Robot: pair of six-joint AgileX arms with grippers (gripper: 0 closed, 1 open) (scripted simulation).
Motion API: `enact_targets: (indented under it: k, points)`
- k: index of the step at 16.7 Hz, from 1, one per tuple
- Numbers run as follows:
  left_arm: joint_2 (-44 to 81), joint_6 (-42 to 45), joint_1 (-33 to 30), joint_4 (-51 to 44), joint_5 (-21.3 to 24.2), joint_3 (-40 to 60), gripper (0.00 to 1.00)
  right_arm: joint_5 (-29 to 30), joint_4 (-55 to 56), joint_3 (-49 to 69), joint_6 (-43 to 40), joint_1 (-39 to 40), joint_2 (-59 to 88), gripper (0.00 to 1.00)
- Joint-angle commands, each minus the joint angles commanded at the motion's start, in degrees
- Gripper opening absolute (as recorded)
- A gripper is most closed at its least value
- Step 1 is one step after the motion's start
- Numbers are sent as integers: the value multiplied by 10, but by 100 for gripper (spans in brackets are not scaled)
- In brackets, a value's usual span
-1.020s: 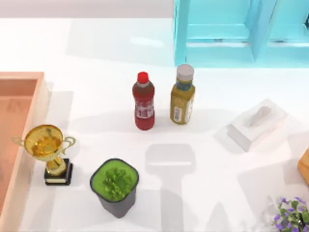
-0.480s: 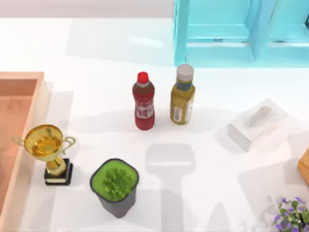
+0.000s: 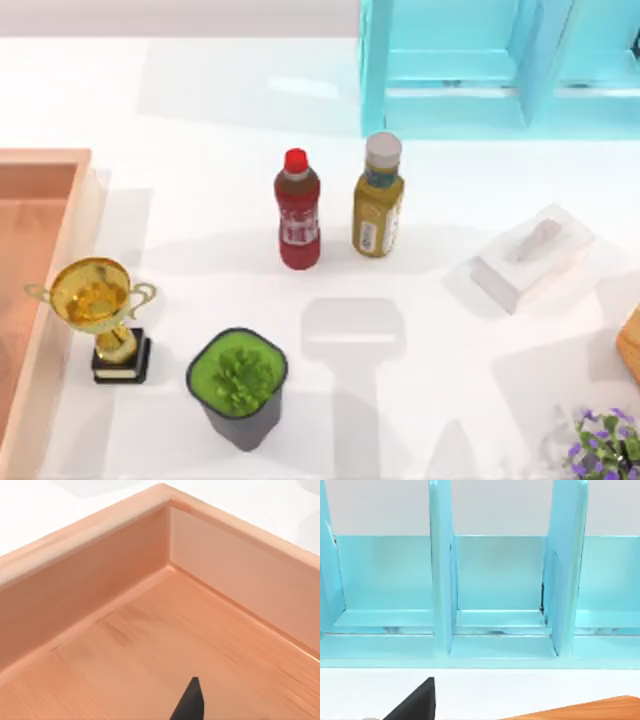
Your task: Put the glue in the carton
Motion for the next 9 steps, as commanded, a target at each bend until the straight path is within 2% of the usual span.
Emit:
enact_targets:
  k: [3,9]
  points:
    - [0,0,0,0,0,0,98,0,0,0,0,0,0,100]
    - [0,0,0,0,0,0,100,0,0,0,0,0,0,100]
